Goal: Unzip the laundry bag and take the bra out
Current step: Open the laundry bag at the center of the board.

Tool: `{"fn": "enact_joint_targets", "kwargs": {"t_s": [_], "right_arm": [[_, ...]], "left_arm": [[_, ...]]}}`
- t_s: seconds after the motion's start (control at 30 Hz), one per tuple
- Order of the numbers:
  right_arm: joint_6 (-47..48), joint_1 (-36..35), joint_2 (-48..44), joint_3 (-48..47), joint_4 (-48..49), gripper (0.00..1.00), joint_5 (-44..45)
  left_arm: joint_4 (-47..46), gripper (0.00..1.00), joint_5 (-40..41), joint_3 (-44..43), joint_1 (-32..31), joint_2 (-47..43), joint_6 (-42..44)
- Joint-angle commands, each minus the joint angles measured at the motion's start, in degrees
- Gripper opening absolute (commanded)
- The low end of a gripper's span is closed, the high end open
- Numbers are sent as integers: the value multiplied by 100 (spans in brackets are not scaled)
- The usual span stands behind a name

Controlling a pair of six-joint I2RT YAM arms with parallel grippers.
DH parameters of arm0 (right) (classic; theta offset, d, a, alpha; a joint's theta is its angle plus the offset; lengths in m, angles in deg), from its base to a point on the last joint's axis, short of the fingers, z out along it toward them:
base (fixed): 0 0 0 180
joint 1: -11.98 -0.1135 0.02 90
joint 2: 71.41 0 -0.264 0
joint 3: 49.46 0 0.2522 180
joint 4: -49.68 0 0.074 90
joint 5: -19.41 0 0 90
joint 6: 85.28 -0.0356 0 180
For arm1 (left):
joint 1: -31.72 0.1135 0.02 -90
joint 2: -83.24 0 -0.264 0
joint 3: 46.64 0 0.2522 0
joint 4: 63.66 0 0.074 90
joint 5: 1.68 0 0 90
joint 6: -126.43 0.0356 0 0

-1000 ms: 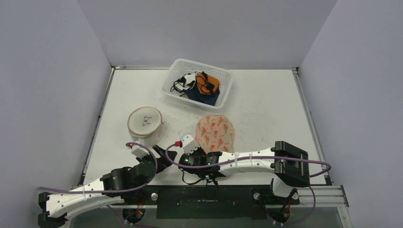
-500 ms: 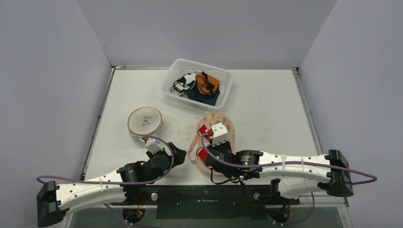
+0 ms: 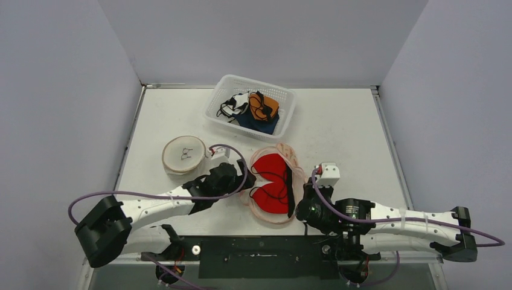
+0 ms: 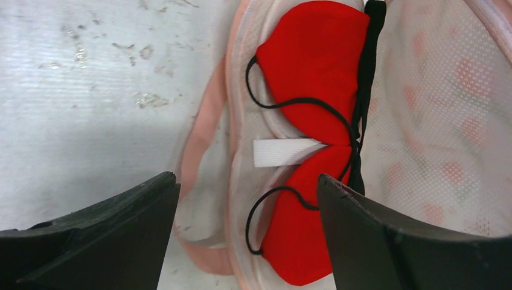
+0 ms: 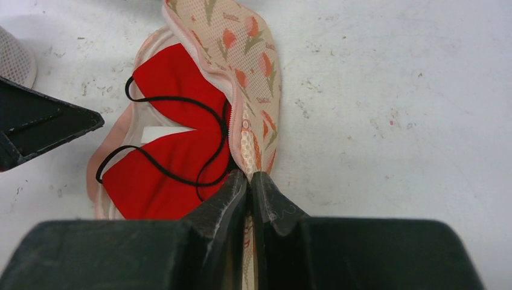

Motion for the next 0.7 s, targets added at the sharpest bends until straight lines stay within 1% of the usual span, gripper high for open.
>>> {"fn": "enact_joint_targets", "kwargs": {"t_s": [0.0,0.1,0.23,0.3,0.47,0.5,0.53,0.63,0.67], "right_arm": [[-848,23,-314,230,-482,5,386],[-1340,27,-436,311,-794,5,449],[-1851,23,-611,408,-1078,5,514],[-1935,25,-717,456,-1091,5,538],[-2574,27,-980,452,-1527,6,594],[-2634,27,-1042,456,-1581,8,611],[-2665,18,-1103,467,-1598,15,607],[-2505,22,-1240,480,-1439,41,560],[-2393,15,-1244,453,-1352,48,535]], "left_arm": [[-587,81,-625,-519,115,670,424],[-621,78,-736,-687,131,1176,444],[-481,74,-562,-873,134,1657,429],[-401,73,-419,-935,139,1808,374],[-372,70,-271,-937,155,1928,317],[-368,70,-237,-929,154,1922,311],[-374,70,-222,-906,154,1913,293],[-427,70,-227,-827,152,1903,250],[-437,70,-236,-803,154,1904,234]]}}
